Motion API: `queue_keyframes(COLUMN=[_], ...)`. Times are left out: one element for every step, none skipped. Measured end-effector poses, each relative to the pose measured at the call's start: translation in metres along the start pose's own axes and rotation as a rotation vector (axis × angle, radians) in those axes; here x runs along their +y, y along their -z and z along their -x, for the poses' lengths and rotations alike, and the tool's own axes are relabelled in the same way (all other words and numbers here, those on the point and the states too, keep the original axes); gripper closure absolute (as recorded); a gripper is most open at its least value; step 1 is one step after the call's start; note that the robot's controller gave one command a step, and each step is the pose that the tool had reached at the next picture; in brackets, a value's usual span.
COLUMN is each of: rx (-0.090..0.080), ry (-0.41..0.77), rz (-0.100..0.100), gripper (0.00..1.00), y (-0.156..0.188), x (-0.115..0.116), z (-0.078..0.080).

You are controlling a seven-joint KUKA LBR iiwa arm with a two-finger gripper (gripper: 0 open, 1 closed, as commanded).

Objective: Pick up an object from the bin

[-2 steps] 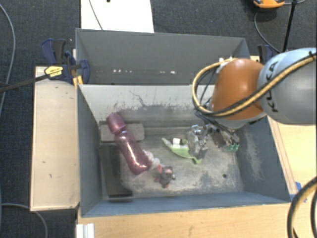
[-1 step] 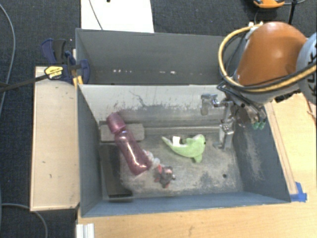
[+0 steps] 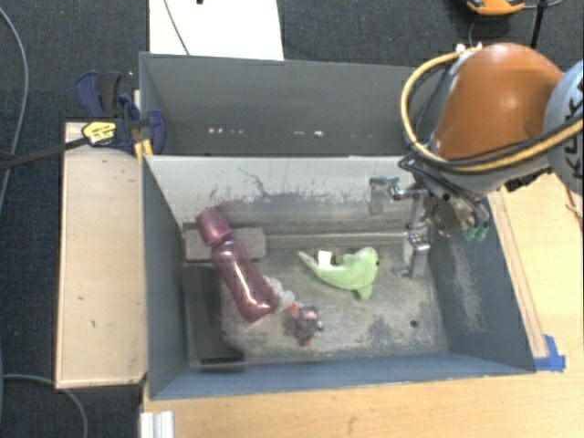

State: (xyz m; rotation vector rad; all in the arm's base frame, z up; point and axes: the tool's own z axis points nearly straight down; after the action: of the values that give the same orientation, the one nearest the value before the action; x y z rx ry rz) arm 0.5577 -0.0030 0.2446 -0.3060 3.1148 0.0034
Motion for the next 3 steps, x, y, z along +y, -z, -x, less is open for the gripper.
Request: queue_keyframes(rx=[-0.013, -0.008, -0.013], ry=[-0.045, 0.001, 0.079], rz=[-0.002, -0.001, -0.002], gripper=[0.00, 0.00, 0.00], y=[-0.034, -0.093, -0.129], x=[0.000, 0.000, -0.001], z=[0.000, 0.013, 0.010])
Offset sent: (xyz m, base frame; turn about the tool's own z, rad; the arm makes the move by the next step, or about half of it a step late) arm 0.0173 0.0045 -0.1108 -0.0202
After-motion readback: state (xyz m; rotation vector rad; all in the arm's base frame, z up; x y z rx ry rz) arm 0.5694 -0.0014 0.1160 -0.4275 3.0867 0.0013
